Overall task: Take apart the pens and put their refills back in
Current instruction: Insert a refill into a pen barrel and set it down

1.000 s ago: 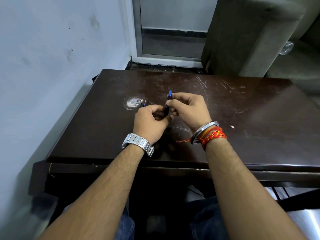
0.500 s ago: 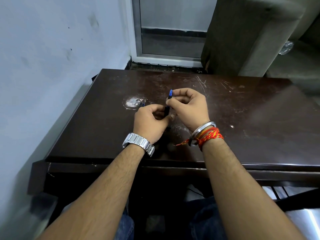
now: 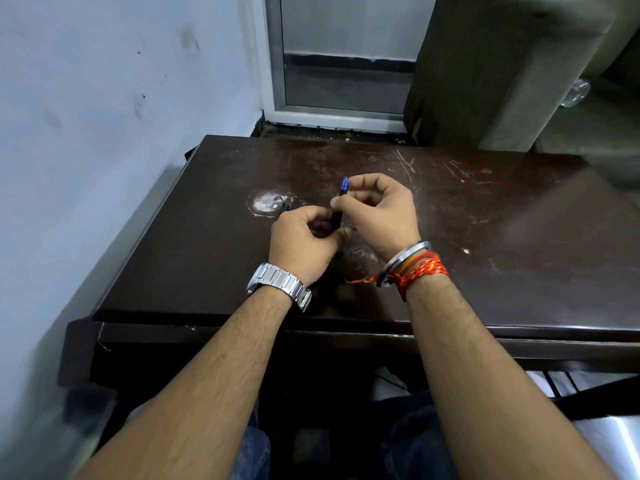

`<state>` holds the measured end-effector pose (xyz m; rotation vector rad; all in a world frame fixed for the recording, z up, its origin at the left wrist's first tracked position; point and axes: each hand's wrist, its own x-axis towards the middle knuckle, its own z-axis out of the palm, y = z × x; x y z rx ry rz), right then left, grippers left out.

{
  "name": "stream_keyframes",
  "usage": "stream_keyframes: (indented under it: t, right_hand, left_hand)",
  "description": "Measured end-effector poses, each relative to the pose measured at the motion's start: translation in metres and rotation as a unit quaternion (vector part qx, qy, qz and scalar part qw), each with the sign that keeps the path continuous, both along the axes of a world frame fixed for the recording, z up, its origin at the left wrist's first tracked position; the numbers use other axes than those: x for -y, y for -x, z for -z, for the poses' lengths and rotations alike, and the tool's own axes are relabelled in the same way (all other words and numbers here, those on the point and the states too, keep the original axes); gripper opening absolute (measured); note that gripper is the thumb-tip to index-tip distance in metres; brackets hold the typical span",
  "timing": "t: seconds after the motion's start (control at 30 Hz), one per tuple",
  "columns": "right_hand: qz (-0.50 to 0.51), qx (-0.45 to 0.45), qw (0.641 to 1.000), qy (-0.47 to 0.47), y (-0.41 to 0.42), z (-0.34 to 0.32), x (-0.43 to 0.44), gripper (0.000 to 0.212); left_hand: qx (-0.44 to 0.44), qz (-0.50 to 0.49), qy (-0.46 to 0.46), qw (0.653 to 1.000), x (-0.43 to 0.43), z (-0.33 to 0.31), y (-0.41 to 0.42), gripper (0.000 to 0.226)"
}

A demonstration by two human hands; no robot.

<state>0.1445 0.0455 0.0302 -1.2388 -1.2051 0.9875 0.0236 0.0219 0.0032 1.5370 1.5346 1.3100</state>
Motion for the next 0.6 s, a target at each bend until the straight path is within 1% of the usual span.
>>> stream_keyframes:
  t: [0.07, 0.13, 0.2, 0.27, 0.37, 0.5, 0.6]
  right_hand:
    - [0.012, 0.019, 1.0, -0.015, 0.0004, 0.0007, -0.0002, 0.028]
    - [0.019, 0.028, 0.999, -0.014, 0.0008, 0.0009, -0.0003, 0.031]
    - [0.009, 0.016, 1.0, 0.001, 0.0017, 0.0008, -0.0005, 0.023]
    - [0.009, 0.029, 1.0, -0.005, 0.001, 0.0019, -0.0012, 0.019]
    - [0.019, 0.057, 0.998, -0.019, 0.0006, 0.0028, -0.0007, 0.025]
    - [0.004, 0.042, 0.999, 0.0, 0.0018, 0.0034, -0.0021, 0.019]
    - [0.012, 0.063, 0.998, -0.009, 0.0019, 0.0048, -0.0012, 0.025]
  left_hand:
    - [-0.012, -0.004, -0.003, 1.0, 0.0, -0.0001, -0.0005, 0.015]
    - [-0.01, -0.012, -0.003, 1.0, 0.0006, -0.0011, -0.0005, 0.018]
    - [-0.006, -0.009, -0.004, 1.0, 0.0008, -0.0011, 0.0001, 0.019]
    - [-0.014, -0.007, -0.008, 1.0, 0.0012, -0.0007, 0.0004, 0.017]
    - [-0.018, -0.012, -0.007, 1.0, 0.0011, -0.0015, 0.0, 0.015]
    - [-0.02, -0.01, -0.01, 1.0, 0.0012, -0.0015, 0.0006, 0.017]
    - [-0.027, -0.015, -0.012, 0.999, 0.0013, -0.0014, 0.0003, 0.015]
